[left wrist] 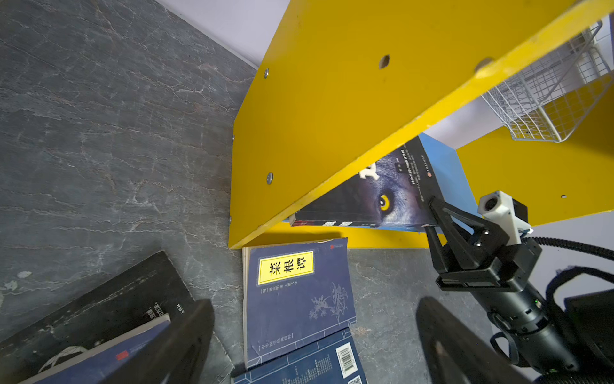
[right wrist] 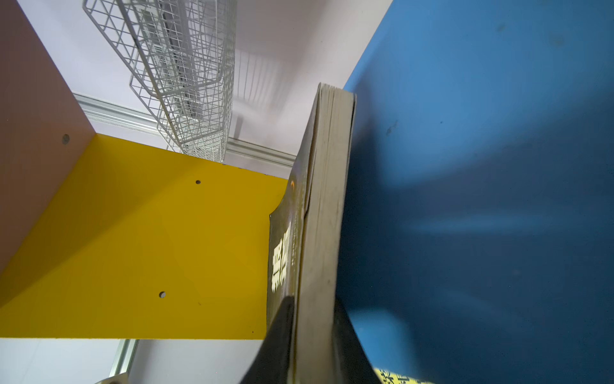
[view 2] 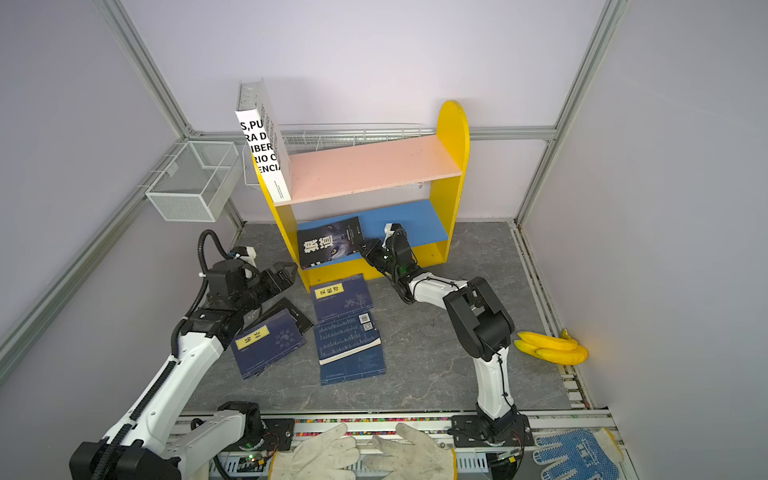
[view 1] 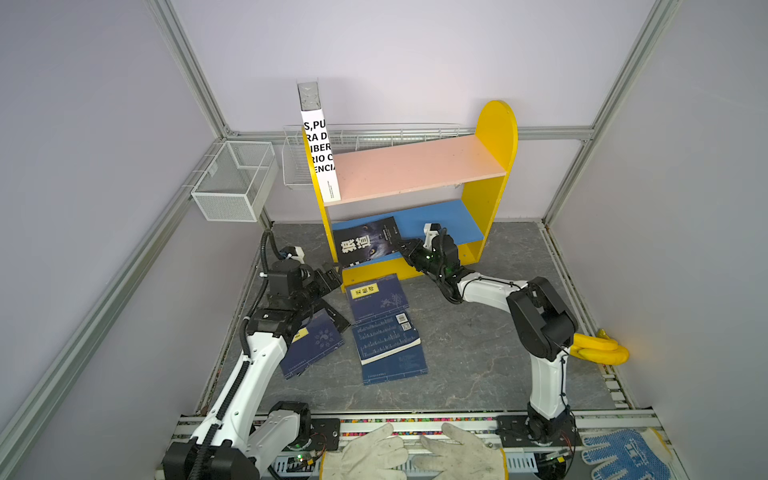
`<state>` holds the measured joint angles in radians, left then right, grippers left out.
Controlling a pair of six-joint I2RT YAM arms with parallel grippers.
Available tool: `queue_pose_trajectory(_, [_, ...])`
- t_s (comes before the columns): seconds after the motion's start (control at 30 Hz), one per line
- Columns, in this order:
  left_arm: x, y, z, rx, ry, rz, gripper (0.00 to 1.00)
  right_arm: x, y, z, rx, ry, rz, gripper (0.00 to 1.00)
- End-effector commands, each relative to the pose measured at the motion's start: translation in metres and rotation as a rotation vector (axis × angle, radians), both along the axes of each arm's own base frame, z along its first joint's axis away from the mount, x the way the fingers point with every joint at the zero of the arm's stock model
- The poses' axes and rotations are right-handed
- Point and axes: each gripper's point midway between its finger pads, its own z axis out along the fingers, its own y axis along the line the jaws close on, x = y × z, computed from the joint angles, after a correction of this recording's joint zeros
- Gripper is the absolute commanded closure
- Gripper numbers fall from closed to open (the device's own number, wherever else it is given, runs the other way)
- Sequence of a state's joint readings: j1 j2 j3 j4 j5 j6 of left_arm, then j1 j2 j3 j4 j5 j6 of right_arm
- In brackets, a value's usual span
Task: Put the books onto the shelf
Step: 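Lower the black book onto the blue shelf with right gripper while left releases, then push the black book farther onto the blue shelf with the right gripper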
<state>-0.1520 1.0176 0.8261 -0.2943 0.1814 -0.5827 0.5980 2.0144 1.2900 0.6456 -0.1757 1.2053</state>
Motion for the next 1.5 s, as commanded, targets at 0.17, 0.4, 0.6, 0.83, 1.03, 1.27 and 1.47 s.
queue_pose_trajectory(0.17, [0.001, 0.001, -0.007, 0.0, 0.008, 0.003, 0.04, -0.005, 0.001, 0.007, -0.083, -0.054, 0.001, 0.56])
queue_pose_trajectory(0.4, [0.001, 0.002, -0.007, 0.007, 0.008, 0.003, 0.04, -0.005, -0.019, 0.007, -0.334, -0.049, -0.038, 0.29])
queue_pose_trajectory(0.6, [0.001, 0.002, -0.009, 0.014, 0.014, 0.002, 0.04, -0.004, -0.04, 0.014, -0.495, -0.066, -0.1, 0.26])
queue_pose_trajectory(0.83, [0.002, 0.001, -0.015, 0.018, 0.026, -0.004, 0.04, -0.002, -0.023, 0.018, -0.506, -0.101, -0.018, 0.43])
queue_pose_trajectory(1.03, [0.002, -0.001, -0.018, 0.013, 0.034, -0.017, 0.04, -0.004, -0.01, 0.007, -0.509, -0.085, 0.023, 0.54])
queue_pose_trajectory(1.27, [0.01, -0.006, -0.026, 0.014, 0.044, -0.042, 0.04, -0.002, -0.006, -0.012, -0.562, -0.035, 0.033, 0.5])
queue_pose_trajectory(1.47, [0.02, -0.004, -0.047, 0.139, 0.057, -0.092, 0.04, -0.001, -0.004, -0.016, -0.57, -0.034, 0.044, 0.48])
